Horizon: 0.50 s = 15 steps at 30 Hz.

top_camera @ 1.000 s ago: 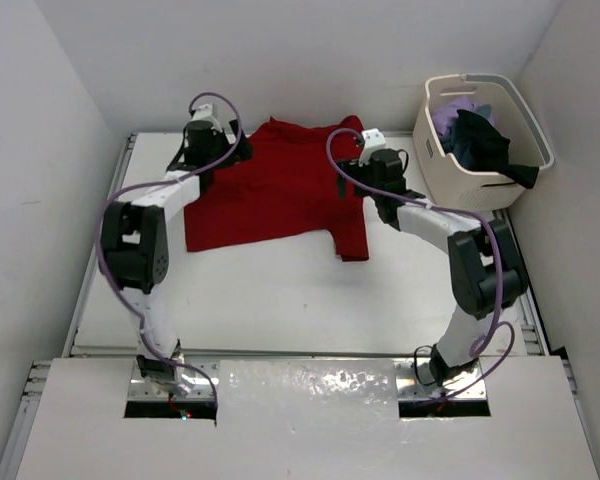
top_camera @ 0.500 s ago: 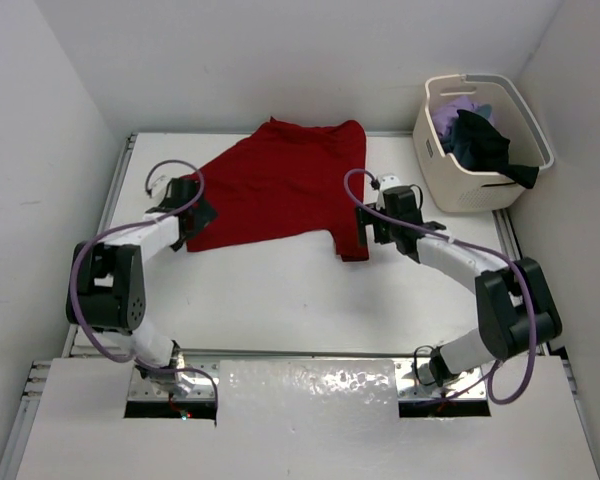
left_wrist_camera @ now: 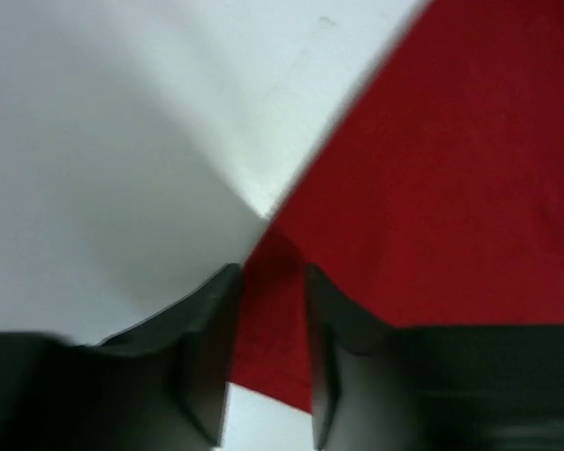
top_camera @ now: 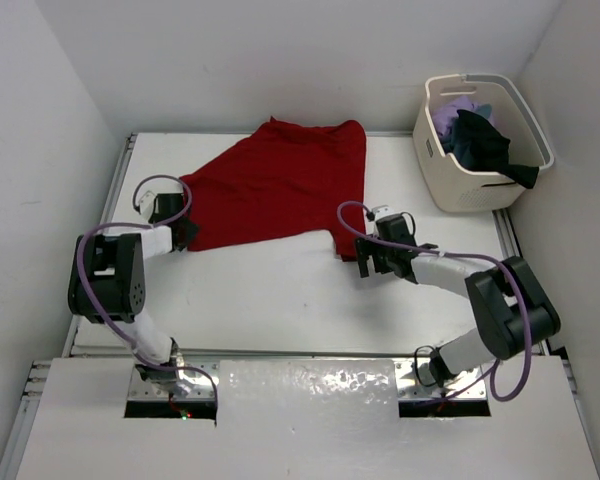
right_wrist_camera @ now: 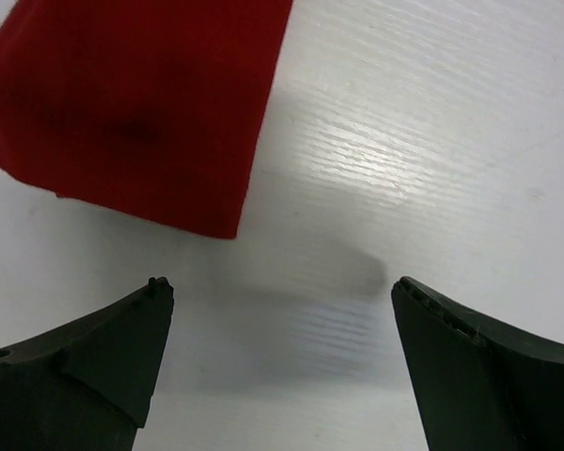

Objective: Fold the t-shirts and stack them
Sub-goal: Flatten out the tshirt

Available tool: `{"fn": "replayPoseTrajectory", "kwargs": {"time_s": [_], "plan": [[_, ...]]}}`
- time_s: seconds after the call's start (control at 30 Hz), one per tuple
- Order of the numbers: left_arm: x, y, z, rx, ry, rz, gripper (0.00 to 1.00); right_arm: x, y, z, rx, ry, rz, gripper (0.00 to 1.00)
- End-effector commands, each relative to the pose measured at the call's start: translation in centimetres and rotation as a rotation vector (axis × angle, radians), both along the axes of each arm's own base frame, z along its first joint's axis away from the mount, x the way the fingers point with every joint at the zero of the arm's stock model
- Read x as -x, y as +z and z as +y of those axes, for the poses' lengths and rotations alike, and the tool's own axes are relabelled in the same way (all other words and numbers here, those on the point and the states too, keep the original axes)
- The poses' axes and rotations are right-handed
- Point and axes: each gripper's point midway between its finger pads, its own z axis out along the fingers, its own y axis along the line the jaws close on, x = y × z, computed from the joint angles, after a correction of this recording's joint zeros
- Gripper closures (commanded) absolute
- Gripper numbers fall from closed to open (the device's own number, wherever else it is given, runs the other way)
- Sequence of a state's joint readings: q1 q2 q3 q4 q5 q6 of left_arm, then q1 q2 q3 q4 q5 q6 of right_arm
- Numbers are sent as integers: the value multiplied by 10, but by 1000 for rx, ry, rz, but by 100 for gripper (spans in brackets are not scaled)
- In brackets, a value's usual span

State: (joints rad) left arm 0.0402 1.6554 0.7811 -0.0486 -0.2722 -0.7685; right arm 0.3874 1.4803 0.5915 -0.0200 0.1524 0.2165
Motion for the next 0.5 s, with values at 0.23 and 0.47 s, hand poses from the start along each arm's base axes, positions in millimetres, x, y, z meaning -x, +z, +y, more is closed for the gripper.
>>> {"fn": "replayPoseTrajectory", "kwargs": {"time_s": [0.23, 0.47], "plan": [[-15, -5, -32, 82, -116, -80, 100, -51, -9, 25, -115, -81, -149, 16], [-46, 64, -29, 48, -126, -301, 100, -75, 12, 33, -136, -55, -268, 94]]}}
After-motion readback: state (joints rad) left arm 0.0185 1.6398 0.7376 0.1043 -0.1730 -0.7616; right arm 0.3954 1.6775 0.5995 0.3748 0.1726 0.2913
